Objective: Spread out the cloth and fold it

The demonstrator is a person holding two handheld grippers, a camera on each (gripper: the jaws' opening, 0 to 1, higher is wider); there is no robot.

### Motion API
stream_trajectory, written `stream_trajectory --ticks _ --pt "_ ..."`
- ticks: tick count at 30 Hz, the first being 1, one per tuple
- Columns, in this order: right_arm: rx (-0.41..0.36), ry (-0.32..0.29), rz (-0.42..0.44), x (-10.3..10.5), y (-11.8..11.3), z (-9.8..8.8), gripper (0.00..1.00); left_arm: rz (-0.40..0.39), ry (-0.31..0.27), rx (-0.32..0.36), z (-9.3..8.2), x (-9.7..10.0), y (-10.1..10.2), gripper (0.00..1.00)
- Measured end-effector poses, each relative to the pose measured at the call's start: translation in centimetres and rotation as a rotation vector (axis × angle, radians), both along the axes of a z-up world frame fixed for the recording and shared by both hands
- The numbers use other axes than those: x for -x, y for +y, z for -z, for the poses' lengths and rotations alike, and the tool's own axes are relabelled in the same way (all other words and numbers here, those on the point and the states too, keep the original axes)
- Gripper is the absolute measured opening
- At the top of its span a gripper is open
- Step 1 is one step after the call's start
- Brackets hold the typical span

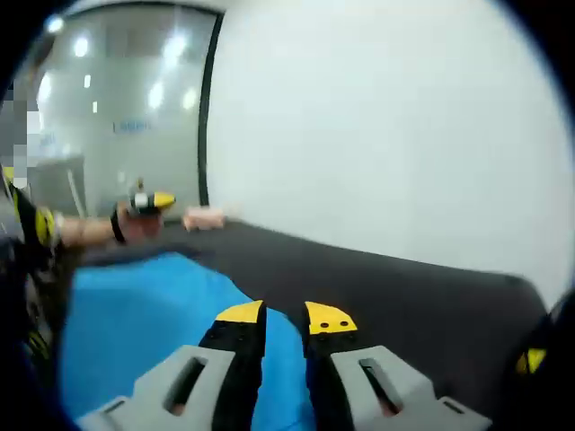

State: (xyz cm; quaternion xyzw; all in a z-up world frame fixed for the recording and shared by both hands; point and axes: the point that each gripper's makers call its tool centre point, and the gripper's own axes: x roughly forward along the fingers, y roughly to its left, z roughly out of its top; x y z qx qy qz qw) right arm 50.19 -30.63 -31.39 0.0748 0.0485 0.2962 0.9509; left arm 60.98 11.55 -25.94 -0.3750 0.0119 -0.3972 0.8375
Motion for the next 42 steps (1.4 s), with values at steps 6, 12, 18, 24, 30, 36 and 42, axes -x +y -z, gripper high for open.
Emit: stream_trajectory --ticks 6,12,18,24,30,36,42 --pt "-0.076 -0.083 -0.017 6.1 -0.2 -0.8 0.16 0.058 0.001 -0.013 2.8 5.7 2.7 0.06" --pt "0.106 -0.044 0.100 8.0 -1.4 2.0 0.15 0.187 0.007 -0.520 11.2 10.3 -0.5 0.04" --pt "0.043 0.038 0.226 8.7 -4.4 5.3 0.15 0.184 0.029 -0.598 13.3 10.0 -3.9 0.22" --pt "0.159 0.168 0.259 7.5 -3.6 10.1 0.16 0.196 0.141 -0.770 17.8 8.6 -4.8 0.16" --pt "0.371 0.154 0.284 6.6 -3.6 11.3 0.01 0.196 0.141 -0.746 17.1 9.4 -4.6 0.03" --pt "0.331 0.137 0.257 7.2 -3.3 9.6 0.01 0.162 0.112 -0.770 16.4 8.9 -3.6 0.01" --pt "0.376 0.108 0.296 8.1 -3.4 10.4 0.01 0.134 0.042 -0.845 17.0 8.7 -3.7 0.03"
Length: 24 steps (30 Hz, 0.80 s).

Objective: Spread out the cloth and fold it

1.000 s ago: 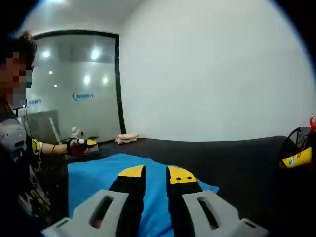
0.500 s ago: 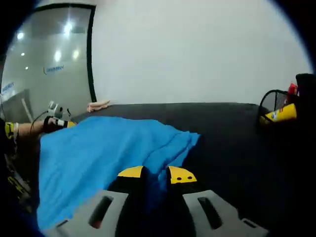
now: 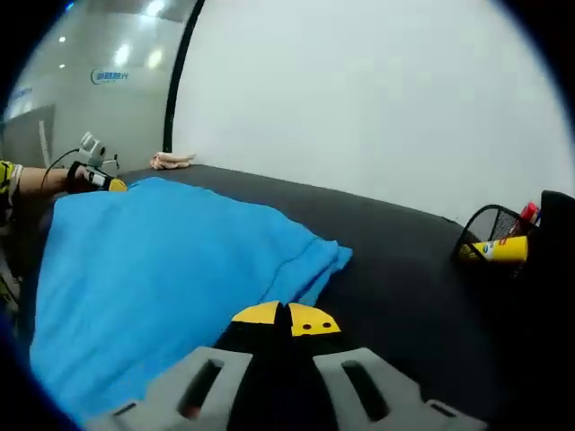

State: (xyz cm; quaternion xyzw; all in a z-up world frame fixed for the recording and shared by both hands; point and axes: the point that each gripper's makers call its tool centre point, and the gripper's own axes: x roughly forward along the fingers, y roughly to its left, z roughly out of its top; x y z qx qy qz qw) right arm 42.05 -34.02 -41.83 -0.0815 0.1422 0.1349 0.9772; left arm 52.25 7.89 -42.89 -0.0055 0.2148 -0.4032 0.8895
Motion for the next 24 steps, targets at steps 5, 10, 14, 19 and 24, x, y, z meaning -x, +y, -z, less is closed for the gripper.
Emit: stream_trajectory --ticks 5,10,14,19,24 --pt "-0.211 -0.078 0.107 2.9 -2.1 -4.2 0.09 0.038 0.006 0.239 -4.5 1.2 -0.3 0.12" --pt "-0.322 -0.019 0.190 9.7 -2.8 -3.4 0.14 0.073 0.035 0.256 -4.9 3.1 0.2 0.18" --pt "-0.364 0.021 0.245 14.7 -2.4 -0.7 0.16 0.115 0.064 0.207 -2.9 6.0 1.3 0.18" --pt "-0.477 -0.008 0.295 17.0 -1.9 -0.3 0.19 0.110 0.111 0.207 -2.0 9.0 3.5 0.18" --pt "-0.609 -0.031 0.270 17.0 0.7 -0.1 0.19 0.070 0.108 0.220 -1.4 11.8 5.6 0.18"
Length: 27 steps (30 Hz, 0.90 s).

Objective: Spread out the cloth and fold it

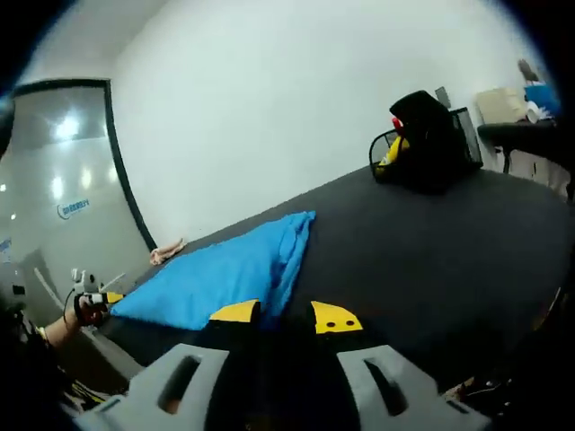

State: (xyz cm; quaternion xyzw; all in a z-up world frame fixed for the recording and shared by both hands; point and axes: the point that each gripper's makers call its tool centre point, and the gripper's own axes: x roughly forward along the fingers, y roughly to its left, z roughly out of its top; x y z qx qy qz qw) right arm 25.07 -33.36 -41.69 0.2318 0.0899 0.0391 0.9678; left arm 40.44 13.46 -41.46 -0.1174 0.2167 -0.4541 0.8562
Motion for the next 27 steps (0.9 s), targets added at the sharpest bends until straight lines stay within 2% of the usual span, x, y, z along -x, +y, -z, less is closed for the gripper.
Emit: stream_trajectory --ticks 1,2,4,6,7,9,10,12,16,19,21,22,23,24,25,26,27 --pt "-0.001 0.011 -0.015 -0.2 0.5 0.3 0.20 0.021 0.042 0.011 0.3 0.8 -0.1 0.18" --pt "0.053 -0.008 -0.023 -0.5 0.7 0.3 0.19 0.028 0.062 0.024 0.5 1.4 -0.3 0.18" --pt "0.034 0.001 -0.017 -1.1 1.2 0.2 0.19 0.016 0.065 0.023 1.1 1.6 -0.4 0.18" --pt "-0.012 0.009 -0.085 -1.5 3.1 0.3 0.19 -0.005 0.061 0.034 1.5 1.3 -0.6 0.18" --pt "-0.003 0.010 -0.089 -1.6 3.2 0.3 0.18 -0.007 0.058 0.051 1.3 1.2 -0.8 0.18" --pt "0.116 0.025 -0.049 -2.1 2.5 0.8 0.08 -0.023 0.074 0.017 1.5 1.0 -0.8 0.13" --pt "0.140 0.037 -0.038 -2.1 2.3 0.9 0.05 -0.021 0.073 -0.024 1.9 1.1 -0.7 0.08" --pt "0.111 0.030 -0.055 -2.0 2.5 0.7 0.03 -0.027 0.070 -0.037 1.9 1.5 -0.6 0.04" --pt "0.124 0.012 -0.043 -1.6 1.9 0.3 0.02 -0.039 0.054 -0.024 1.0 1.5 0.0 0.03" --pt "0.105 -0.027 -0.035 -1.2 0.9 -1.2 0.01 -0.017 0.080 0.017 -0.3 1.7 -0.4 0.03" --pt "0.124 -0.029 -0.043 -0.9 0.5 -1.9 0.01 -0.008 0.068 0.007 -0.5 2.0 -0.8 0.03" --pt "0.143 -0.026 -0.044 -0.8 0.3 -2.1 0.01 -0.003 0.053 -0.010 -0.3 2.0 -0.9 0.03" --pt "0.152 -0.028 -0.038 -0.9 0.0 -2.2 0.01 0.030 0.038 -0.060 0.6 2.5 -1.1 0.04" --pt "0.149 -0.026 -0.037 -1.0 -0.1 -2.1 0.01 0.066 0.030 -0.078 1.3 2.9 -1.4 0.05" --pt "0.147 -0.006 -0.037 -1.3 0.0 -1.5 0.01 0.076 0.055 -0.098 2.6 3.3 -1.1 0.06" --pt "0.179 0.032 -0.034 -1.3 0.0 -0.5 0.01 0.054 0.051 -0.084 2.8 3.2 -0.7 0.06" --pt "0.207 0.049 -0.031 -1.3 0.0 0.1 0.01 -0.010 0.075 0.014 1.6 3.1 0.3 0.08"
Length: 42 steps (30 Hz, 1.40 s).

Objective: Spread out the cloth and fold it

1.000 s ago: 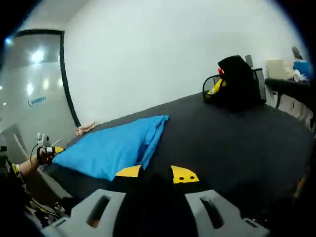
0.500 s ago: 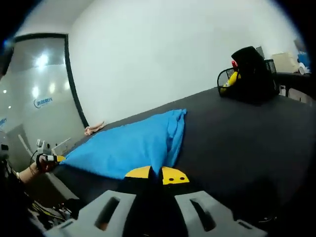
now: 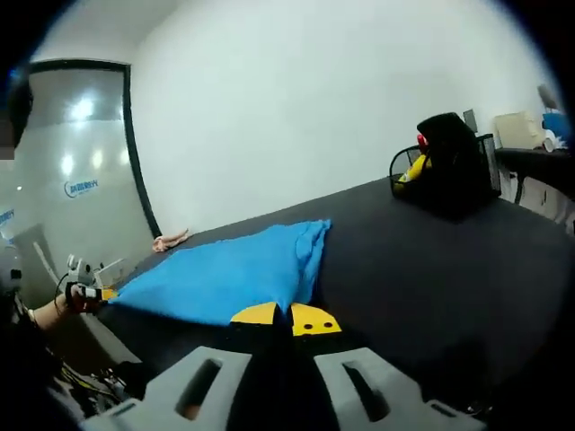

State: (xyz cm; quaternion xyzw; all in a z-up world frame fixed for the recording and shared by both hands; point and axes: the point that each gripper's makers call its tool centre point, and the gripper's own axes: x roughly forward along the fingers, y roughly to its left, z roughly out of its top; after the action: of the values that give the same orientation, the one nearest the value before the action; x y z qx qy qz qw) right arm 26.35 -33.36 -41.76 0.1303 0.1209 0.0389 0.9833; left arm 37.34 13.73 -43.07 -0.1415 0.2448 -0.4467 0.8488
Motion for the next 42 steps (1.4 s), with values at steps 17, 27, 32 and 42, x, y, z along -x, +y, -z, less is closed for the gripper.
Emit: stream_trajectory --ticks 17,27,32,42 --pt "-0.031 -0.070 0.010 0.1 0.6 0.6 0.02 -0.146 0.251 0.242 -0.5 1.2 -2.4 0.10" --pt "-0.117 -0.118 0.013 0.5 -0.5 -2.4 0.01 -0.107 0.137 0.126 -3.6 0.8 -1.2 0.01" --pt "-0.102 -0.133 -0.003 1.7 -0.6 -4.0 0.01 -0.099 0.114 0.101 -3.3 2.2 -0.8 0.01" --pt "-0.166 -0.068 0.028 3.2 -0.7 0.0 0.09 -0.036 0.069 0.061 -1.0 2.8 -0.5 0.03"
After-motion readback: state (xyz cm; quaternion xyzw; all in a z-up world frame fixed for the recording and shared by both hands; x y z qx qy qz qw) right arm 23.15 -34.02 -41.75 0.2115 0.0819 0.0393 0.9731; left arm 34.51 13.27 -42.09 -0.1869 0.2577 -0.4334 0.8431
